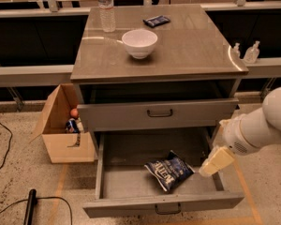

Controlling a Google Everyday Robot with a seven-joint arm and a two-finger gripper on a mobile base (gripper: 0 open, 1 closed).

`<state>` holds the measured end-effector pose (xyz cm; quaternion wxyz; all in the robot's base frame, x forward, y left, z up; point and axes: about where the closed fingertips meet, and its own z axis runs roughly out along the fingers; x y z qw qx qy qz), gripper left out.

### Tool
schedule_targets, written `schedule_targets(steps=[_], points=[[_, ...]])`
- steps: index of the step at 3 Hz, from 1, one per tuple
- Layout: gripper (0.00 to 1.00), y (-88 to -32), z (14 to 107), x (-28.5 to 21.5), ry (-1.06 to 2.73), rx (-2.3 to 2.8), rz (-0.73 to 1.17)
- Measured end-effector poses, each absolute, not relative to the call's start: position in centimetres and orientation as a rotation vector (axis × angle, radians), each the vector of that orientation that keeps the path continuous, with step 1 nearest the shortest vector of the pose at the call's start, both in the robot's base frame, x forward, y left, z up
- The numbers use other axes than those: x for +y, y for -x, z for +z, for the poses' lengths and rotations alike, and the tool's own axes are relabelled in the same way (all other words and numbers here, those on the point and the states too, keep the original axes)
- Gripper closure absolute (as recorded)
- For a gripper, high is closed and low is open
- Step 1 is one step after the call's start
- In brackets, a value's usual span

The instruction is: Pick blue chip bag from middle drawer and place on counter

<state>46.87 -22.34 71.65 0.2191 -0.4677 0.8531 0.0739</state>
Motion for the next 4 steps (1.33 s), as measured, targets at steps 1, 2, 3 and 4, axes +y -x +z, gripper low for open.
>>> schedule_targets(steps=[1,2,3,4], points=[[0.0,-47.2,71.3,-22.3,1.283,2.353,0.197],[0.0,-47.2,70.4,-21.9,1.267,2.344,0.237],[0.0,-48.7,66.5,-19.9,1.156,2.346,0.338],[0.0,-51.9,62.6,-17.8,1.065,2.309,0.398]])
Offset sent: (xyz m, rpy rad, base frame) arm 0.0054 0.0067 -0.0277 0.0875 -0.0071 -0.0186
